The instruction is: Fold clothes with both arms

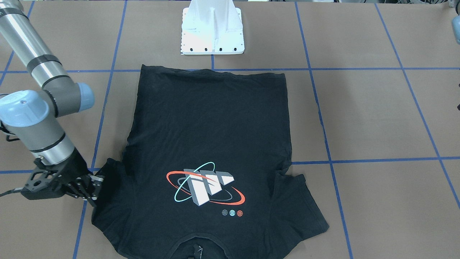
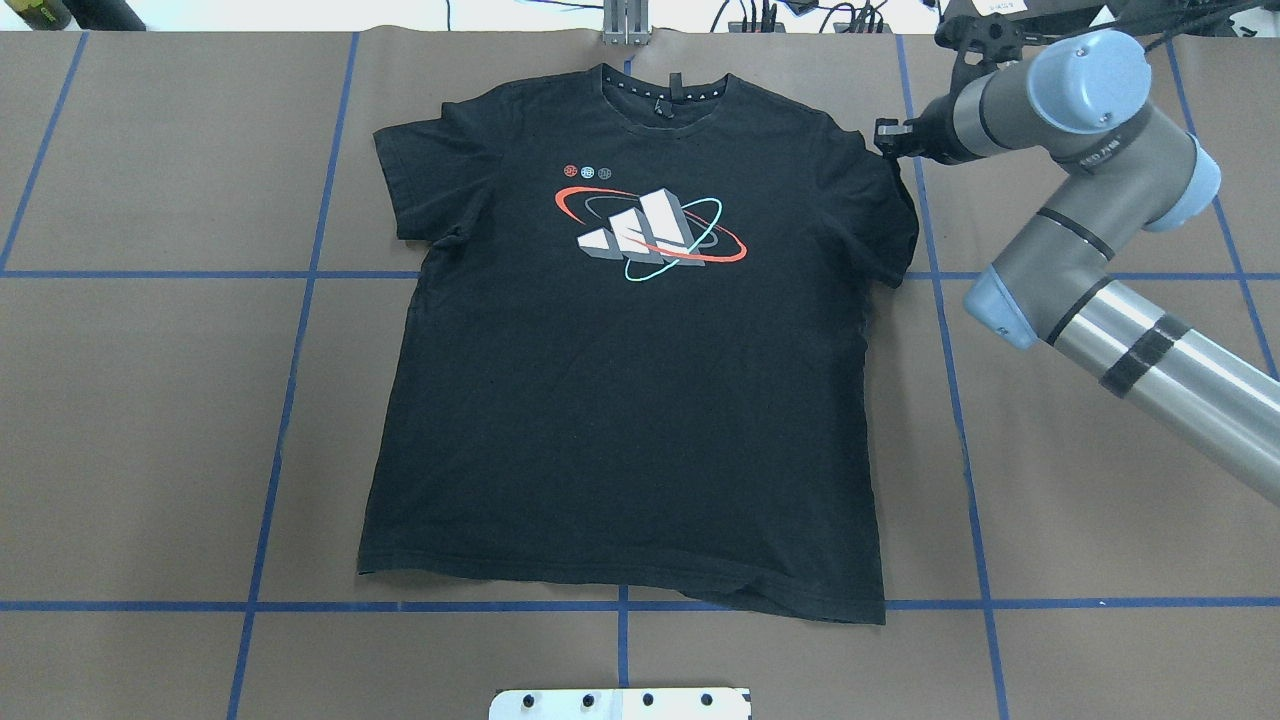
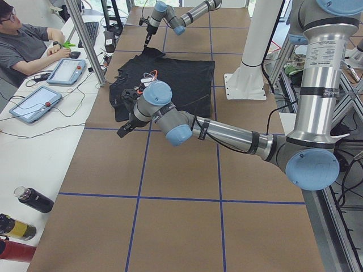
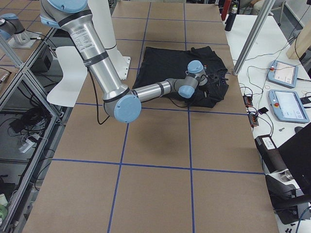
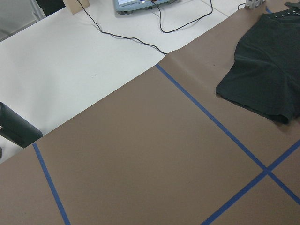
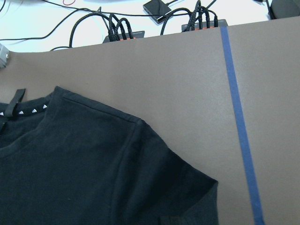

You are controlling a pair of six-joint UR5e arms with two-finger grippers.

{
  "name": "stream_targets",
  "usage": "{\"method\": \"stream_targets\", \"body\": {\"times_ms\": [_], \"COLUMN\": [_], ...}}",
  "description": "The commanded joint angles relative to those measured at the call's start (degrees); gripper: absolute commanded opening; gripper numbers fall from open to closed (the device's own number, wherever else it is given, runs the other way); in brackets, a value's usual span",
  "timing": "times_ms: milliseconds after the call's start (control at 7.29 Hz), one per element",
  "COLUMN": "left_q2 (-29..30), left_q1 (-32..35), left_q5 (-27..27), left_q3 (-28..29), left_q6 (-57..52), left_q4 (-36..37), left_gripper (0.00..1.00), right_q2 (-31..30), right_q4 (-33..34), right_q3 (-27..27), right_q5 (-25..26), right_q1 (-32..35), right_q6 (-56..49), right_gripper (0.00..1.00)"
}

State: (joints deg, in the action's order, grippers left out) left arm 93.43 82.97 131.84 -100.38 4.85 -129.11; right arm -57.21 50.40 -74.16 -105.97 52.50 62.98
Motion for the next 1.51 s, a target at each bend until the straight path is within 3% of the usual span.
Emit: {"method": "stream_targets", "body": {"times_ms": [0, 274, 823, 960, 1234, 1371], "left_q2": [0.0, 0.09, 0.09, 0.09, 1.22, 3.15], "left_q1": [0.0, 0.0, 0.0, 0.0, -1.22, -3.06], "left_q5": [0.0, 0.0, 0.0, 0.0, -0.18, -0.18], "left_q3": [0.01, -0.08, -0.17, -0.08, 0.01, 1.4], "left_q6": [0.07, 0.07, 0.16, 0.16, 0.16, 2.25], "left_q4": [0.0, 0.0, 0.0, 0.0, 0.26, 0.18], "left_gripper": [1.0, 1.0, 1.0, 1.0, 1.0, 1.0], "right_q2": [9.18, 14.56, 15.99, 15.99, 17.12, 17.74], "right_q4": [10.56, 11.22, 11.13, 11.13, 11.21, 12.17], "right_q3": [0.59, 7.76, 11.58, 11.49, 11.14, 10.62], "right_q5": [5.75, 11.72, 15.62, 17.1, 16.95, 12.16], "right_q1": [-4.14, -7.57, -11.18, -12.06, -11.54, -9.8], "right_q6": [8.0, 11.19, 12.08, 11.65, 10.16, 8.23], "right_gripper": [0.0, 0.0, 0.0, 0.99, 1.0, 1.0]}}
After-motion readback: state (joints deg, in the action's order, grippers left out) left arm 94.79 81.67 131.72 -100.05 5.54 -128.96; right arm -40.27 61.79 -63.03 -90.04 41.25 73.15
